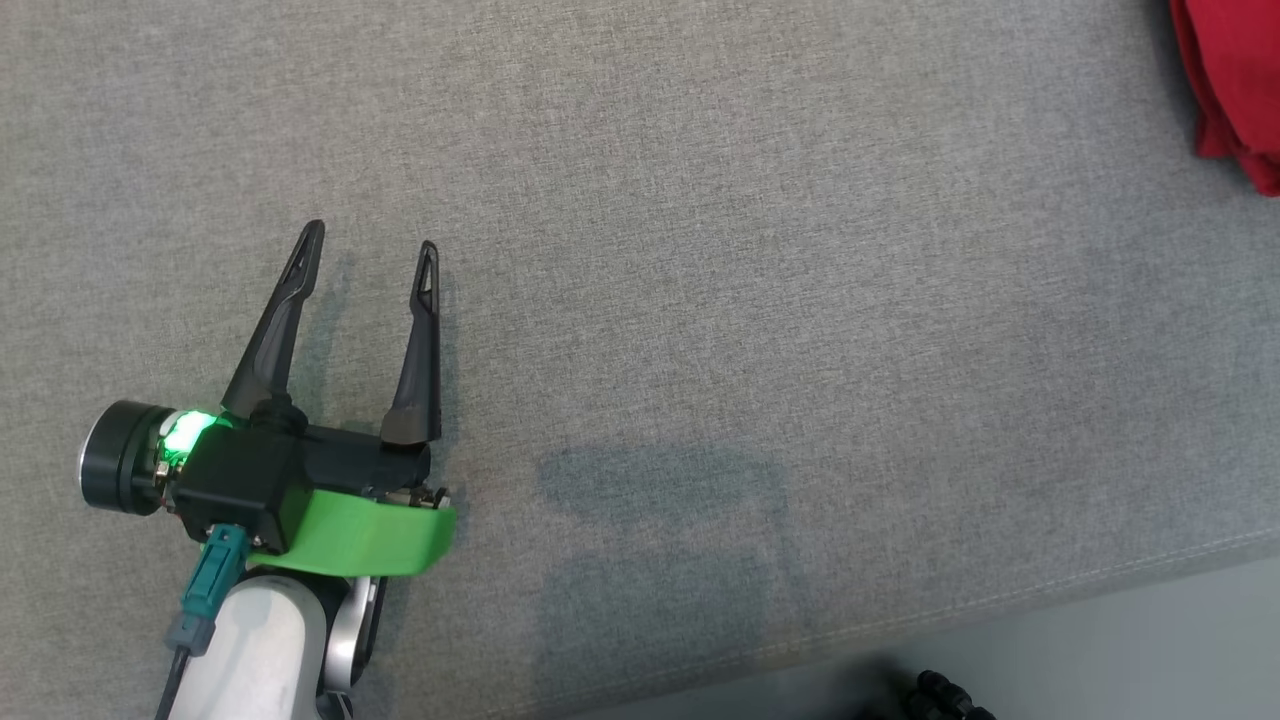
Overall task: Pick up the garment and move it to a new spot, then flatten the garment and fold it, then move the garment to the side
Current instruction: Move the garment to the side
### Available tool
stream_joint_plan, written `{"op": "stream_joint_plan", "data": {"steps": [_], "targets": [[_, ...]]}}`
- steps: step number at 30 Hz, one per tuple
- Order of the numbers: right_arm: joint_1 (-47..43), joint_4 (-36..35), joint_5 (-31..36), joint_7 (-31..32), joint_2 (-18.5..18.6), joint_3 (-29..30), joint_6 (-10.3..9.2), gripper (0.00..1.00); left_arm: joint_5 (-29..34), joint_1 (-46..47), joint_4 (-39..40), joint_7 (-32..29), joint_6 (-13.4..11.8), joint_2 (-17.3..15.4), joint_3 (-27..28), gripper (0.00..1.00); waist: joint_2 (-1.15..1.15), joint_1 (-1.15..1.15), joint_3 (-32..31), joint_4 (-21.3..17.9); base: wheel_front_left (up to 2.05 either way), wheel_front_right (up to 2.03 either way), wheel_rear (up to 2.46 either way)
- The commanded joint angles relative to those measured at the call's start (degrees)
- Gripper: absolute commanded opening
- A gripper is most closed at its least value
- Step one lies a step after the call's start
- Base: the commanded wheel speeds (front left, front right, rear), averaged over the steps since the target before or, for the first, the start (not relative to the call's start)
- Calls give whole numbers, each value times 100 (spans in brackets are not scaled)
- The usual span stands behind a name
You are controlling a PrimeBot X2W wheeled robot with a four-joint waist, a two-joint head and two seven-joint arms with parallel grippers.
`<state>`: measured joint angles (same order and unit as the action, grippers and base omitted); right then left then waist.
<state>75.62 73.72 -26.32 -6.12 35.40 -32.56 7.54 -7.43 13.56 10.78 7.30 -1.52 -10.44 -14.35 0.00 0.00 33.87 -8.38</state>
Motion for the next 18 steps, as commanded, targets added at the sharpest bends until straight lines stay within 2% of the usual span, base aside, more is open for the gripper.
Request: {"op": "stream_joint_plan", "data": {"steps": [1,10,18], "targets": [[-3,16,83,-78,21,80,-10,100,6,8,21,-2,-25,-48,12,100,0,0,2,-8,0,0,0],[-281,17,471,-86,10,693,-10,100,-70,29,-116,66,-48,1,-54,100,0,0,-161,-86,0,0,0],[-423,-8,687,-609,-459,902,-10,100,-294,-10,-441,268,-58,96,33,100,0,0,-622,-80,0,0,0]]}}
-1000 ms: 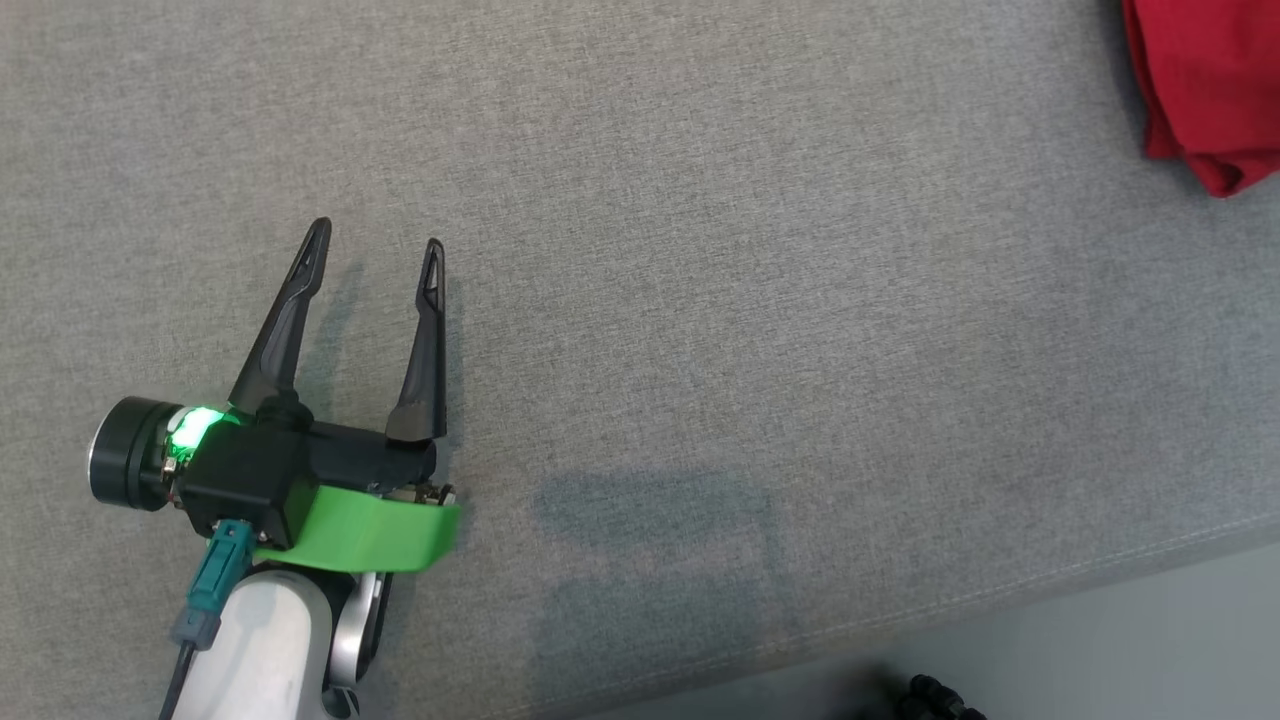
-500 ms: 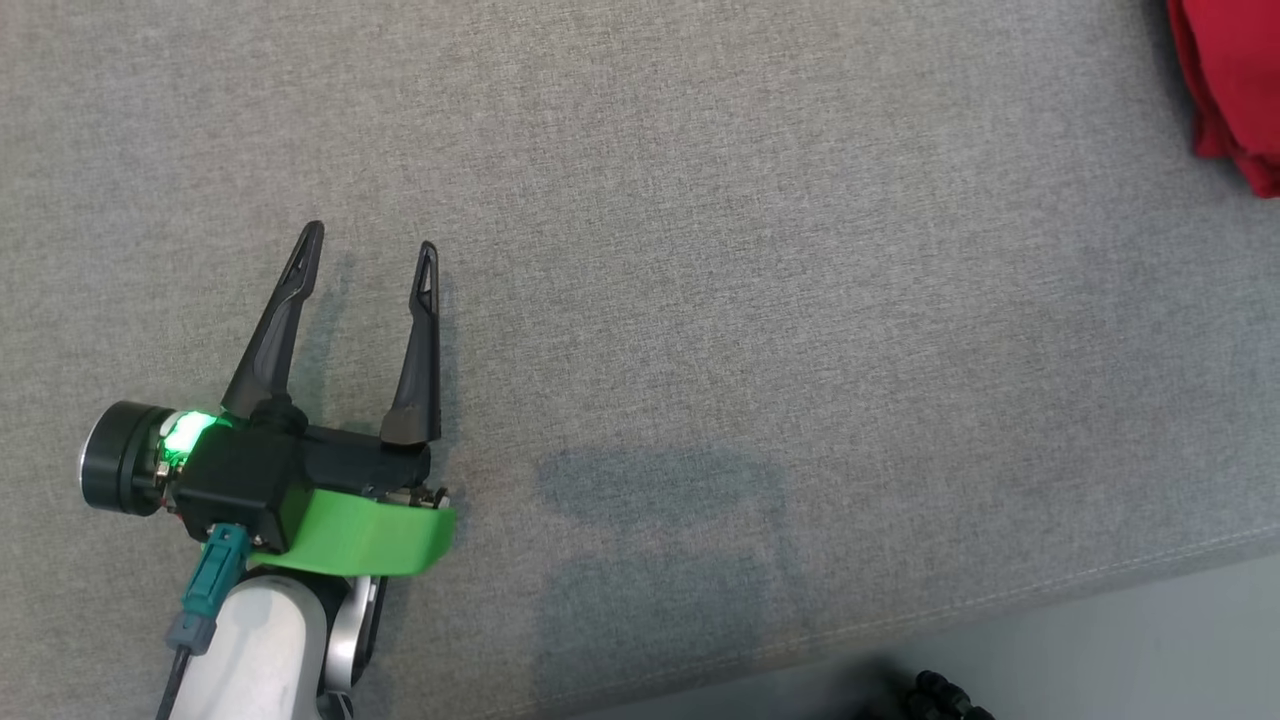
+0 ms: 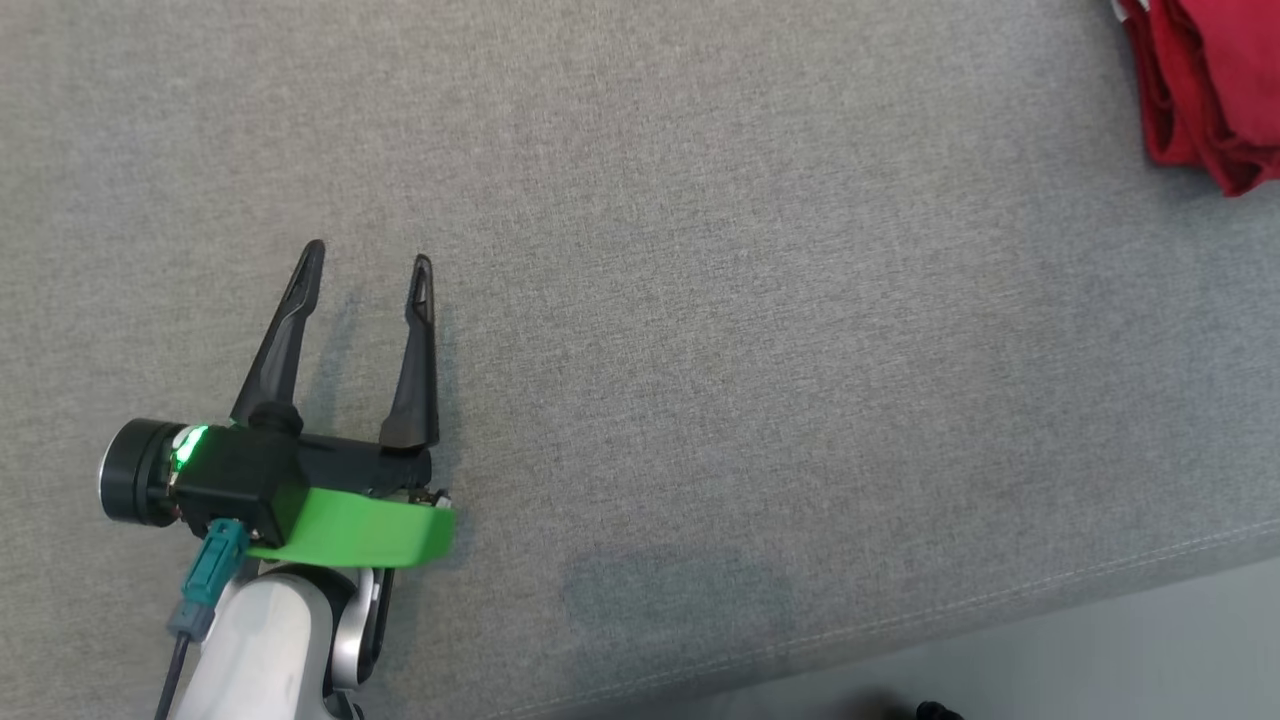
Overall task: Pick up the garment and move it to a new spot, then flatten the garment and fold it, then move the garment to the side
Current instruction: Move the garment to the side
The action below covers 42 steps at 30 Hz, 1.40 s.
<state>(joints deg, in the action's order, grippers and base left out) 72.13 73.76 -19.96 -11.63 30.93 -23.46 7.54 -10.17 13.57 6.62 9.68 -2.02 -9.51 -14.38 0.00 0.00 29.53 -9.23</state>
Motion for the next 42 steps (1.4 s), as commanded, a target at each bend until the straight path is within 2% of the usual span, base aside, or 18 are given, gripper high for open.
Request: {"op": "stream_joint_plan", "data": {"steps": [1,7,11,18,20,32,39,42], "targets": [[-98,-43,50,-124,-94,-1,-10,100,-56,-21,-92,57,-15,10,56,100,0,0,-267,11,0,0,0],[-497,-518,21,-339,-577,-9,-10,100,-231,-95,-553,243,-75,49,208,100,0,0,-842,92,0,0,0],[-962,-1122,-16,-355,-799,204,-10,100,-355,-154,-901,350,-117,108,309,100,0,0,-1241,202,0,0,0],[-2370,-2510,210,-358,-1300,834,-9,100,-609,-377,-1434,505,-174,248,499,100,0,0,-1825,406,0,0,0],[-2583,-2671,292,-358,-1370,894,-9,100,-641,-423,-1502,509,-186,259,532,100,0,0,-1893,427,0,0,0],[-5021,-4884,1055,-356,-2534,1958,-9,100,-829,-985,-2052,552,-142,418,721,100,0,0,-2468,661,0,0,0],[-6094,-5808,1264,-332,-2783,2281,-9,100,-800,-1122,-2124,546,-53,479,760,100,0,0,-2600,803,0,0,0],[-6516,-6127,1046,-251,-2799,2190,-9,100,-795,-1157,-2235,547,-19,497,751,100,0,0,-2628,843,0,0,0]]}}
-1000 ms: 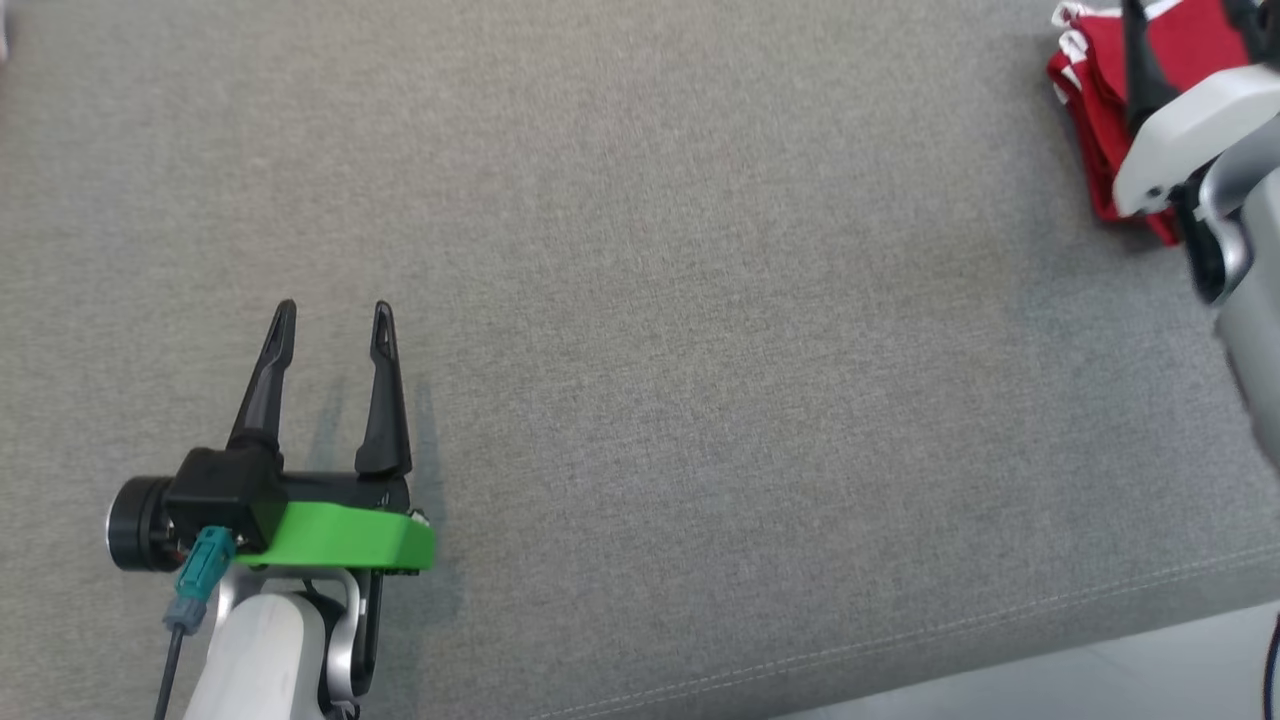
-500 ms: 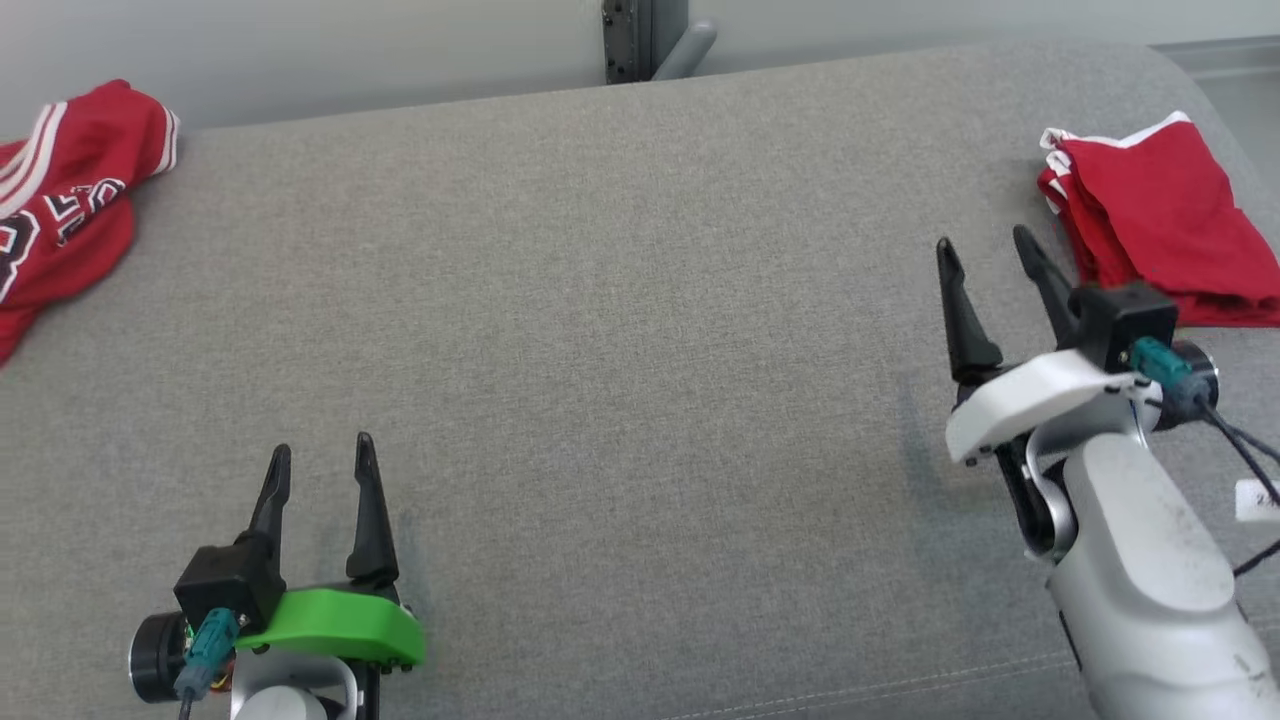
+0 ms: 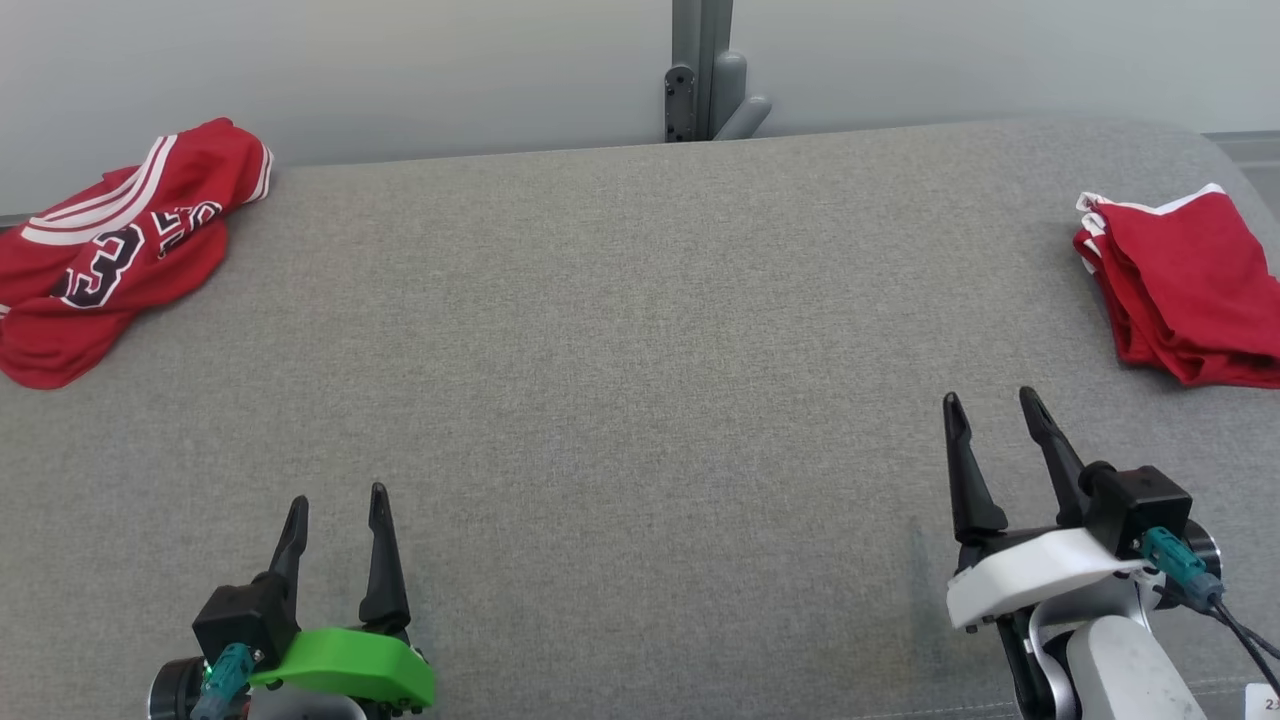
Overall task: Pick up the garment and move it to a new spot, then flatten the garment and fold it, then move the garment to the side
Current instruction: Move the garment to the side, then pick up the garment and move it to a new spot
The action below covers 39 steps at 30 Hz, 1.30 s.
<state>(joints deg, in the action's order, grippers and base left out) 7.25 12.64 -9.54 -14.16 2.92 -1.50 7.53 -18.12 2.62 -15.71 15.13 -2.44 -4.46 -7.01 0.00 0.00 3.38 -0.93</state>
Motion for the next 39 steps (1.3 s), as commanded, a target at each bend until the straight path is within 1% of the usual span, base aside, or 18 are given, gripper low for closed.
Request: {"op": "stream_joint_plan", "data": {"steps": [1,10,27,30,33,36,39], "targets": [[-93,-67,-32,26,2,-37,-8,100,15,-53,-34,2,22,-7,18,100,0,0,-22,18,0,0,0],[-333,-349,-226,120,2,-123,-8,100,60,38,-134,3,22,34,39,100,0,0,-53,31,0,0,0],[-353,-322,-198,173,1,-131,-8,100,155,69,-132,3,39,73,11,100,0,0,-36,71,0,0,0],[-364,-328,-160,186,1,-165,-8,100,176,72,-153,3,39,75,5,100,0,0,-57,180,0,0,0],[-366,-342,-143,172,0,-182,-8,100,182,74,-160,2,34,78,11,100,0,0,-87,387,0,0,0],[-395,-351,-140,166,1,-195,-8,100,197,49,-149,2,7,84,19,100,0,0,-138,686,0,0,0],[-441,-371,-113,168,0,-165,-7,100,197,9,-155,2,19,62,44,100,0,0,-201,1079,0,0,0]]}}
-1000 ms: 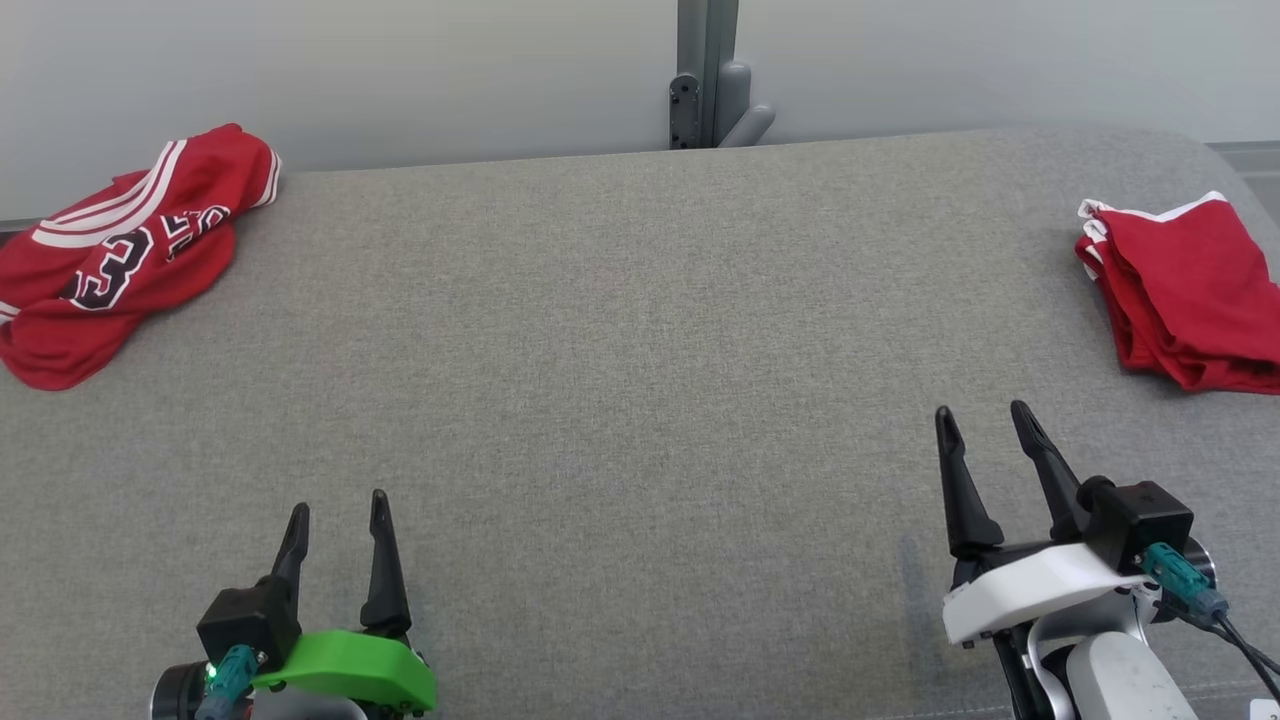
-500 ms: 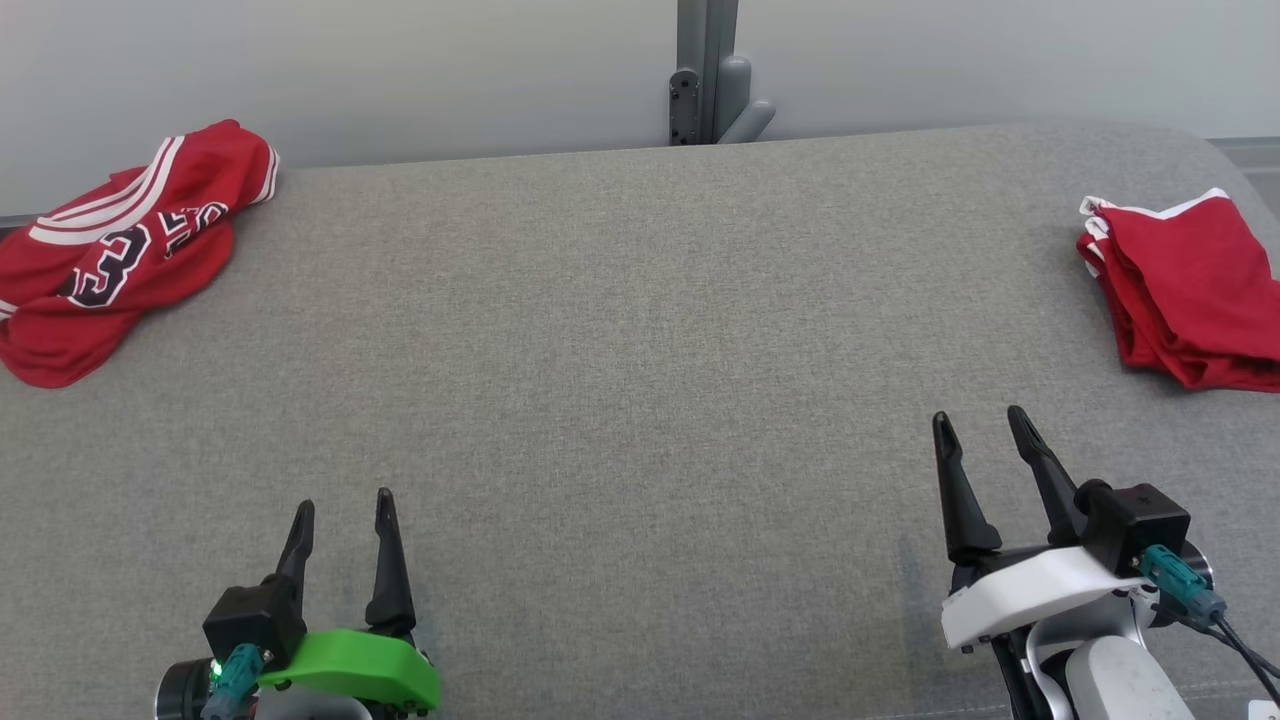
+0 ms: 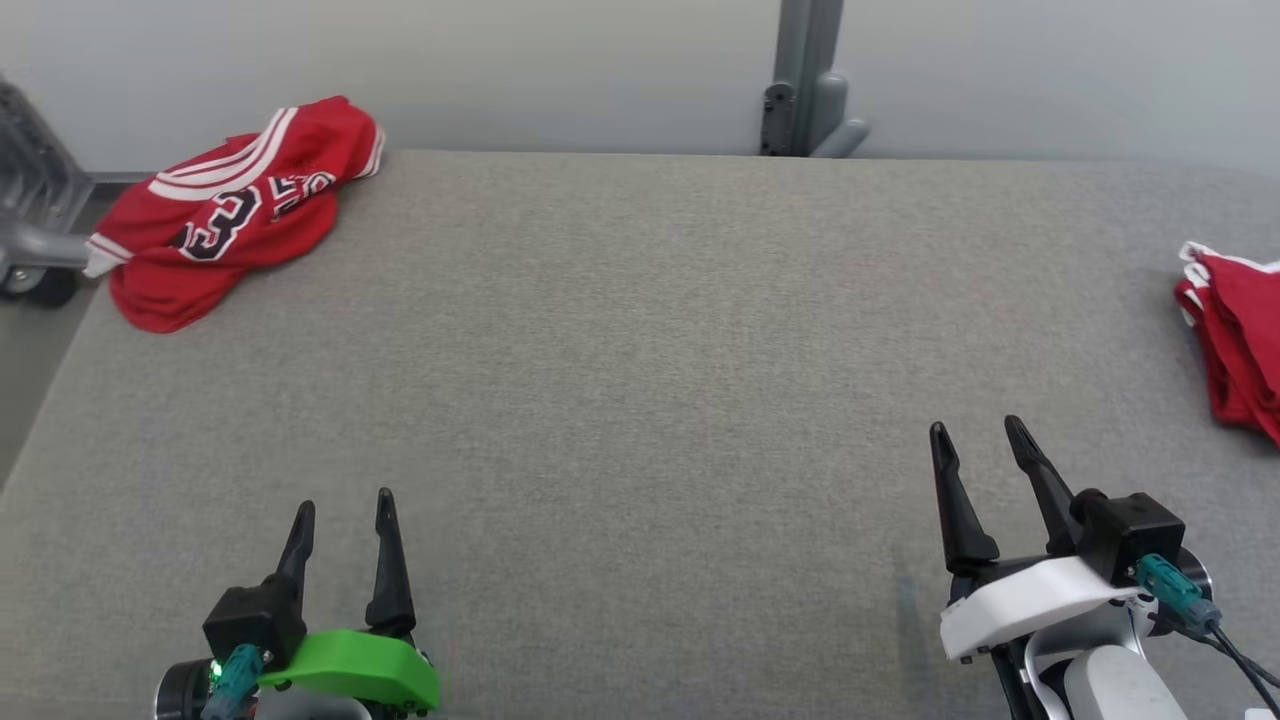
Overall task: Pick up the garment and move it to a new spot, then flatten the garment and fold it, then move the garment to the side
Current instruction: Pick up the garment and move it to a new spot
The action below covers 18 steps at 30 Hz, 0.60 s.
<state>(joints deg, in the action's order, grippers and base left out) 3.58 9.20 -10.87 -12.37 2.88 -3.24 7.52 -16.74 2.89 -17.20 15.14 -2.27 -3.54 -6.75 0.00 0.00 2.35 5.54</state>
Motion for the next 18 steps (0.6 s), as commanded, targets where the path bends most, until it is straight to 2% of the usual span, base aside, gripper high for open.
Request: {"op": "stream_joint_plan", "data": {"steps": [1,11,14,18], "targets": [[-86,-30,29,-5,3,-9,-6,100,53,-39,-6,0,-1,-42,49,100,0,0,-119,569,0,0,0],[-274,12,-105,-10,5,-72,-7,100,48,-353,43,-1,-33,-153,122,100,0,0,-389,2017,0,0,0],[-301,33,-137,-11,4,-115,-7,100,15,-422,55,-2,-35,-196,146,100,0,0,-414,2319,0,0,0],[-112,48,-134,53,6,-329,-7,100,-41,-522,193,-1,-104,-196,253,100,0,0,-313,2427,0,0,0]]}}
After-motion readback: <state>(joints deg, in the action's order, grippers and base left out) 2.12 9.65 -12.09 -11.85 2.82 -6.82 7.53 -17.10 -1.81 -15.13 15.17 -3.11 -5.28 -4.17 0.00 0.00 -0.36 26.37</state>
